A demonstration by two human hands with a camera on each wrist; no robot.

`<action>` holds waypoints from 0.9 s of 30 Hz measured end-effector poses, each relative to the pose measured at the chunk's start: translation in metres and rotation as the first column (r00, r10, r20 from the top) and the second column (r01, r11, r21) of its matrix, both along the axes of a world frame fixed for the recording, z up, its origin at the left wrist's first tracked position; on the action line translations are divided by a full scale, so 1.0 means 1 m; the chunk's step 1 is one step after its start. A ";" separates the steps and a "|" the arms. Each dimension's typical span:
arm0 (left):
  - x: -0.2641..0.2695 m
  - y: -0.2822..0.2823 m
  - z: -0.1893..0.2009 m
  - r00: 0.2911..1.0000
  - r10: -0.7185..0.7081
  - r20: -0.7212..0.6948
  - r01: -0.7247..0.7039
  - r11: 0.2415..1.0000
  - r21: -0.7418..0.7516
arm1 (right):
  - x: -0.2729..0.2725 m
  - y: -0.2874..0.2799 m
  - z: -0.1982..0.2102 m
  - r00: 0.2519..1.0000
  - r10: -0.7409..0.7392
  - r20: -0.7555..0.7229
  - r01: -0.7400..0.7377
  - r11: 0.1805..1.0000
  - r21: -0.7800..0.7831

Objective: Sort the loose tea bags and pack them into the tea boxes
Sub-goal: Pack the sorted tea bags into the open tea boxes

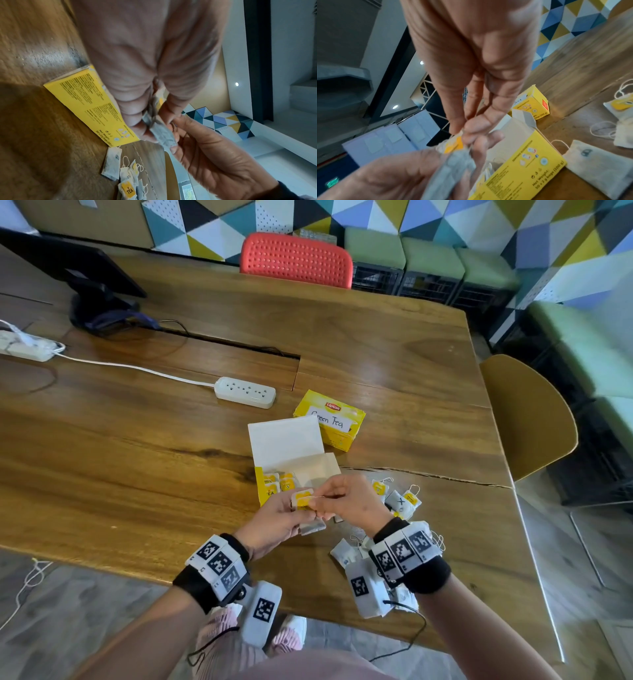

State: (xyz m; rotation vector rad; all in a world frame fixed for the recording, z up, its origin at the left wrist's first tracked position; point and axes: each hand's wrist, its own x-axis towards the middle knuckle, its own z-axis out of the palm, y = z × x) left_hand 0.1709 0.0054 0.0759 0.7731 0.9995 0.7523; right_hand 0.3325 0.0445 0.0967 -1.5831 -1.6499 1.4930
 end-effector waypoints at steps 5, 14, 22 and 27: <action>-0.004 0.002 0.001 0.999 0.015 -0.031 -0.014 1.000 0.023 | 0.016 0.015 -0.005 0.983 -0.168 0.071 0.160 0.981 0.106; -0.007 0.003 -0.001 0.997 0.056 -0.050 -0.057 0.998 -0.019 | 0.039 0.024 -0.060 0.755 0.098 0.648 -0.124 0.992 -0.005; -0.007 -0.001 -0.004 0.993 0.084 -0.086 -0.085 0.996 -0.010 | 0.019 0.026 -0.073 0.689 0.119 0.715 -0.186 0.982 0.015; -0.012 -0.001 -0.006 0.989 0.124 -0.085 -0.128 0.991 -0.034 | 0.028 0.027 -0.065 0.759 0.131 0.638 -0.143 0.989 -0.032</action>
